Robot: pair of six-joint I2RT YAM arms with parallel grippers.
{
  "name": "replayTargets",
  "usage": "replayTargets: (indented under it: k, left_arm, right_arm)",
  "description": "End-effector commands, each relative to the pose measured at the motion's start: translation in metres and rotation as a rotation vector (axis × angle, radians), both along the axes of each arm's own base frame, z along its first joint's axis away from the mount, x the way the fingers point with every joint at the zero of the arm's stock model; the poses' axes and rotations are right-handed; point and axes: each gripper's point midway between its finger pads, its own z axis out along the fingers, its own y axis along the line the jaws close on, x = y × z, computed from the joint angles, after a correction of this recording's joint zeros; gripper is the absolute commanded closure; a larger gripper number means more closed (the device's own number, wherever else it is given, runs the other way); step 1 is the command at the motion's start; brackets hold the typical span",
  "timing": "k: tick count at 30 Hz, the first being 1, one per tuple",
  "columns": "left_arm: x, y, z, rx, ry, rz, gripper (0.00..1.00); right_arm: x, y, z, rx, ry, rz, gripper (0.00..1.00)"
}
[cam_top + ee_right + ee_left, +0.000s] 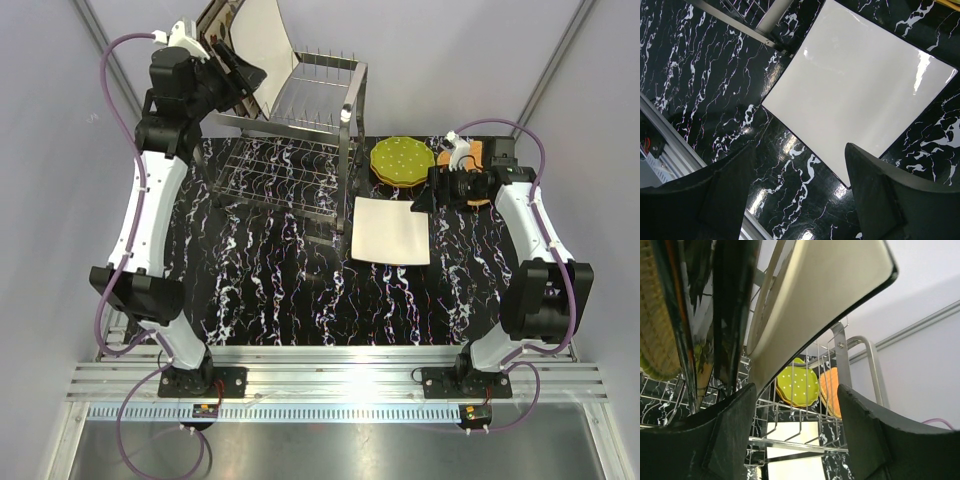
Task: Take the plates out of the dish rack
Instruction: Grab a plate with the left arm
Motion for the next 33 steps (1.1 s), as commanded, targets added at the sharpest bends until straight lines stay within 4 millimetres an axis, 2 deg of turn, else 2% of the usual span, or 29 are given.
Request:
replayTargets:
  k: [1,9,11,12,14,15,19,26,33]
  left_arm:
    - [0.010,0.011,0.030,0.056,-0.142,0.040,0.31]
    - [0.033,0.018,0.018,0.131,-0.185,0.096,0.34]
    - [0.036,0.021,0.021,0.169,-0.223,0.120,0.34]
    - [0.040,0.023,0.013,0.187,-0.217,0.140,0.34]
    - [0.044,0.028,0.016,0.231,-0.258,0.175,0.35]
    - [0.047,0.026,0.010,0.251,-0.263,0.172,0.34]
    - [0.057,0.025,0.010,0.359,-0.318,0.215,0.35]
    - [0.075,0.033,-0.013,0.452,-0.294,0.302,0.38]
    - [0.083,0.032,-0.035,0.484,-0.242,0.289,0.43]
  right_arm:
    - [-0.001,0.006,0.022,0.018,-0.073,0.018,0.21]
    - [0.000,0.005,0.022,0.020,-0.072,0.017,0.21]
    - [0.000,0.006,0.023,0.023,-0.073,0.017,0.21]
    - [0.001,0.006,0.023,0.023,-0.073,0.017,0.21]
    - [0.001,0.006,0.023,0.024,-0.073,0.016,0.21]
    - [0.001,0.006,0.023,0.025,-0.074,0.017,0.21]
    - [0.002,0.006,0.025,0.028,-0.080,0.016,0.21]
    - [0.001,0.008,0.030,0.038,-0.085,0.010,0.21]
    - [0.000,0.009,0.038,0.045,-0.107,0.007,0.21]
